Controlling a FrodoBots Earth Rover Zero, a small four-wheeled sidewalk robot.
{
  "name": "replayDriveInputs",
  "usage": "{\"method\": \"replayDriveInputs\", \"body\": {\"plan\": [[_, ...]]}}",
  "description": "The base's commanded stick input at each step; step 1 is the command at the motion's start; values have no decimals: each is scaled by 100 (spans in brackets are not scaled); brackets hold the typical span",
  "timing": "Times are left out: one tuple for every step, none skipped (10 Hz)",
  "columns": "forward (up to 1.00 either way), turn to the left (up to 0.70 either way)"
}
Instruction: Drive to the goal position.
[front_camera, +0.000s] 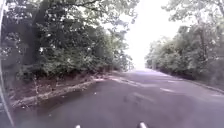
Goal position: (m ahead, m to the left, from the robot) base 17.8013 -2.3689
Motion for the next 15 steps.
{"method": "replayDriveInputs", "body": {"plan": [[70,0],[70,0],[70,0],[70,0],[70,-25],[70,-35],[70,-35],[70,-35],[70,-35],[70,-35],[70,-35],[70,-35],[70,-35],[70,-28],[70,0]]}}
